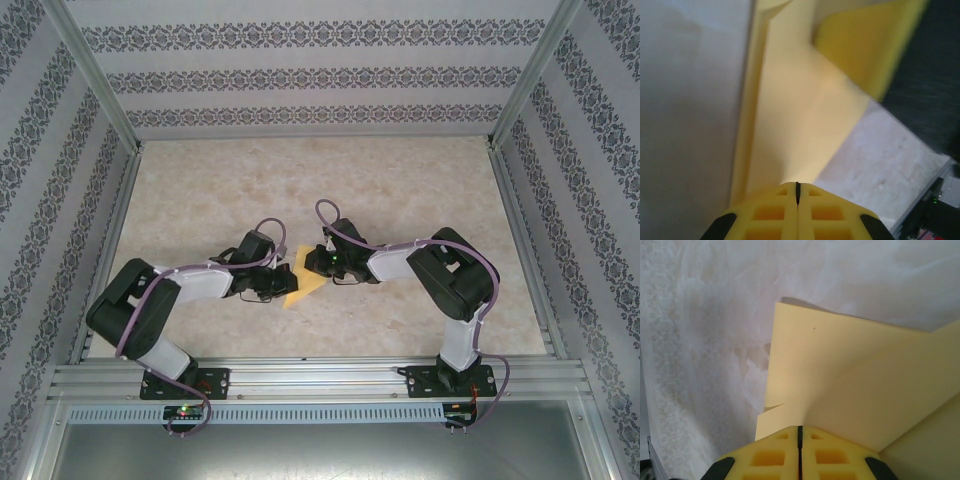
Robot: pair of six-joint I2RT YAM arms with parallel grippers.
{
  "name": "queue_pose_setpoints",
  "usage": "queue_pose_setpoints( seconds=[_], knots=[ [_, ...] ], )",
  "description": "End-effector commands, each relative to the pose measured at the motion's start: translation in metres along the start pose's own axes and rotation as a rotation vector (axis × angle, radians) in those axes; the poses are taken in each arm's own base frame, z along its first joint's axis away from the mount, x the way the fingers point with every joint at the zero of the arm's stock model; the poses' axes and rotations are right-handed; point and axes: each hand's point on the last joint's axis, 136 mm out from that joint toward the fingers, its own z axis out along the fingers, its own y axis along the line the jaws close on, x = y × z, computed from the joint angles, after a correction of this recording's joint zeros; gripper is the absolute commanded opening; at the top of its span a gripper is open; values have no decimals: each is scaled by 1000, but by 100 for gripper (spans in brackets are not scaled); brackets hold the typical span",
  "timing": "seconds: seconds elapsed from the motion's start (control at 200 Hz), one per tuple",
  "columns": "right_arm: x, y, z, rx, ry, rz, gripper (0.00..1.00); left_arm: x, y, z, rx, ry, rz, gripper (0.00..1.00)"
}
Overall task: Fold a paper plane with a square sheet of paper (pick it up from the middle)
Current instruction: Fourth fold the wing at the center of the table.
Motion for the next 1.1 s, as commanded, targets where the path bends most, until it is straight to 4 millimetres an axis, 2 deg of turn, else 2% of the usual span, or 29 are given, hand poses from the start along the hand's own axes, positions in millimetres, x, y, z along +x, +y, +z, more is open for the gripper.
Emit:
queue_pose_setpoints(
  seconds=[0.0, 0.14, 0.26, 0.435, 0.535, 0.595, 0.794, 0.979, 1.099],
  knots=[
    [28, -49, 3, 175, 77, 52, 9, 7, 17, 9, -67, 24, 10, 5],
    [26, -44, 1, 167, 75, 43, 10, 23, 47, 7, -173, 49, -27, 1],
    [19, -33, -3, 153, 71, 16, 10, 35, 62, 4, -211, 57, -39, 0],
    [7, 4, -12, 65, 63, -40, 12, 36, 60, 3, -195, 56, -37, 0],
    [8, 23, -13, 33, 68, -75, 12, 35, 58, 2, -191, 52, -30, 0],
    [12, 28, -10, 25, 78, -80, 12, 35, 59, 1, -192, 49, -30, 0],
    [23, 17, 8, 38, 100, -54, 12, 34, 58, 1, -191, 46, -27, 0],
    [26, -21, 15, 126, 97, -11, 11, 36, 60, 0, -196, 47, -29, 0],
    [21, -37, 11, 133, 87, 15, 11, 37, 62, 0, -204, 50, -32, 0]
  ],
)
